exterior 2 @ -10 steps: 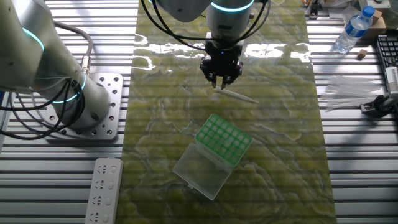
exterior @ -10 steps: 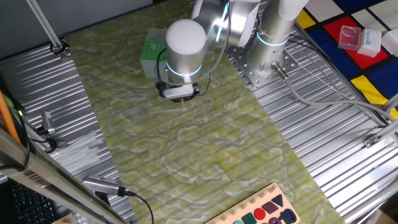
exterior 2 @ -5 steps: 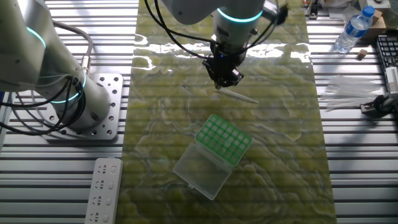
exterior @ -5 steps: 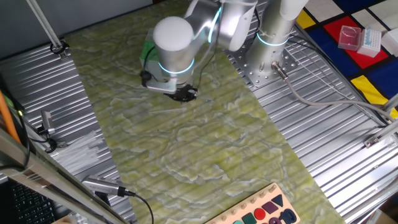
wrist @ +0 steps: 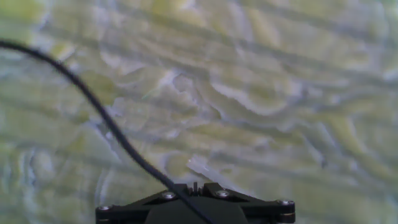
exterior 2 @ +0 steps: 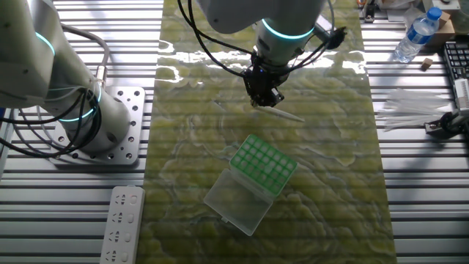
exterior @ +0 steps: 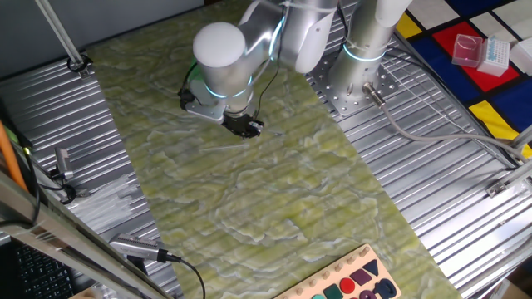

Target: Insert a large pipette tip into the holder for large pipette tips

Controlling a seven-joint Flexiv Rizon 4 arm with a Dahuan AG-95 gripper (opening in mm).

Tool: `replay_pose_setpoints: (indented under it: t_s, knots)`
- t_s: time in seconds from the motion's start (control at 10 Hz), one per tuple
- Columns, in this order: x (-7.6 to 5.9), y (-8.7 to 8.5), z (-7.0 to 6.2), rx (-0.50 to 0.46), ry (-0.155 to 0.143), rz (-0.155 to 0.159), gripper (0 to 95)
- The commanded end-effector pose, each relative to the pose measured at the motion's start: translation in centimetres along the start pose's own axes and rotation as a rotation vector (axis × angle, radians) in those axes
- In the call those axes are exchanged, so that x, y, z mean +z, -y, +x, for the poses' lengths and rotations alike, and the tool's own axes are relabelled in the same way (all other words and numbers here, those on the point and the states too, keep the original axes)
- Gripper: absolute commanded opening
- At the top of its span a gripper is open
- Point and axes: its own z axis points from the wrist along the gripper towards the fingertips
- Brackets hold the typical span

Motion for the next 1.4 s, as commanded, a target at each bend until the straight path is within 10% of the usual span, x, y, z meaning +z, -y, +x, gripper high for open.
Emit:
replay_pose_setpoints:
  t_s: [0.1,1.4]
  knots:
    - [0.24,-0.14,0.01,-0.07,0.001,0.016,0.0]
    - [0.89,-0.72,-0.93,-0.011,0.042,-0.009,0.0]
